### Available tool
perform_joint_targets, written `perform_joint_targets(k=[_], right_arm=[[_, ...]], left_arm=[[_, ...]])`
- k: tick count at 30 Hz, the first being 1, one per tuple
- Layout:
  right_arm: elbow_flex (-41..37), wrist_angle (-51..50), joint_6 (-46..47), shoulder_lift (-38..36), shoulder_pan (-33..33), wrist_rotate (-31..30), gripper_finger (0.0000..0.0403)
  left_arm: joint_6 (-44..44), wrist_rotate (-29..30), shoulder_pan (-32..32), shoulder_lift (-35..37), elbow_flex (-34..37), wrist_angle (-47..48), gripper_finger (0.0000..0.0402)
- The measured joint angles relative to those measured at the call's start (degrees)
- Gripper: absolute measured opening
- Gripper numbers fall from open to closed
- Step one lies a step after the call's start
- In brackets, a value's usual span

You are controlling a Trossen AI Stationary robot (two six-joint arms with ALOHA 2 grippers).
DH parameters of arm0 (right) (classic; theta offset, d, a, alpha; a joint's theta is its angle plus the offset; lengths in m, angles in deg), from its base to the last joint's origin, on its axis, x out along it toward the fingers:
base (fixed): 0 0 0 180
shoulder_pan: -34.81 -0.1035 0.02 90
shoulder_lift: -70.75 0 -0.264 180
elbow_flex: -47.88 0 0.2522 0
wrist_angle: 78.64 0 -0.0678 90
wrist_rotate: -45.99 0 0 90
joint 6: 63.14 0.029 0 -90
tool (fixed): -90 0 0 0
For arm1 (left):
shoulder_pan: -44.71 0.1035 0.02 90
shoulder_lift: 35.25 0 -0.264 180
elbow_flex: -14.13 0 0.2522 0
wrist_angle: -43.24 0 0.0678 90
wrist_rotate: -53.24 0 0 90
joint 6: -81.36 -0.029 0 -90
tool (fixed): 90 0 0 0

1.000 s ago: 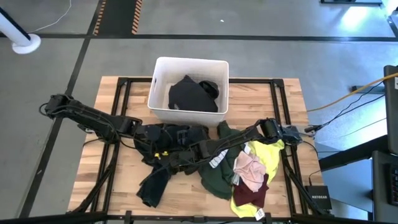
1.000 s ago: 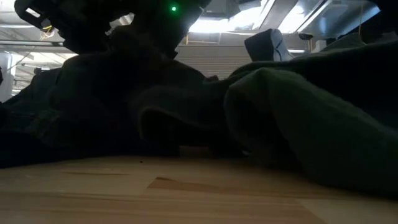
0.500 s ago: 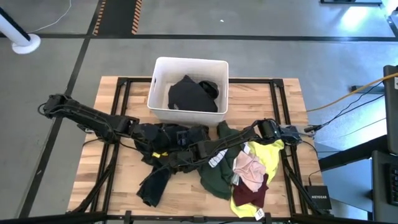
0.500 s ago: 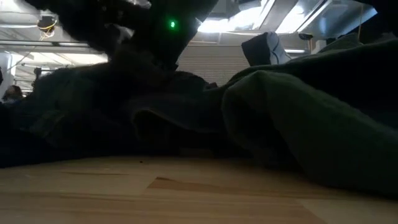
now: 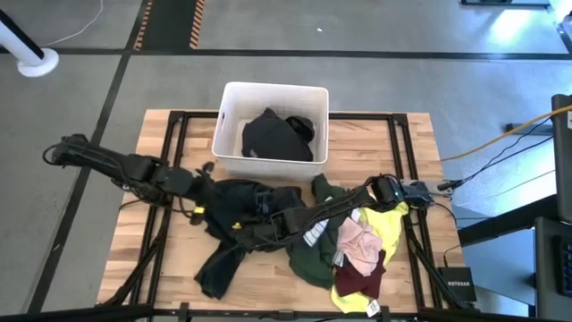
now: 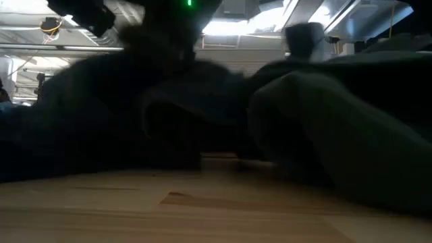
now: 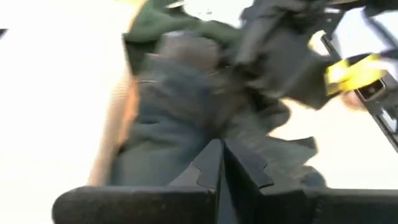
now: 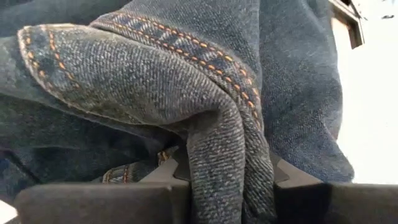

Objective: Sort clothes
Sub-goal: Put the dark blue jeans into the white laundry bin

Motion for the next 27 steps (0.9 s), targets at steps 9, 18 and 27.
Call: perform_joint_targets(k=[9,18,27], right_arm=[[15.59,-14.47,1.59,-0.23,-2.84,-2.07,0.0080],[16.52,-16.60,3.32,-8.50,-3.11,-6.61,0.0080],[16.56,-12.00,4.10,-17.25,-3.13,-13.00,0.0080]], left_arm=[[4.84,9.58,-0.71,9.18,0.07,8.45,0.0013],[9.74,11.48,-0.71,15.65,0.20,15.35,0.0013],[9.89,11.92,-0.67,19.94,0.22,15.52,0.0013]])
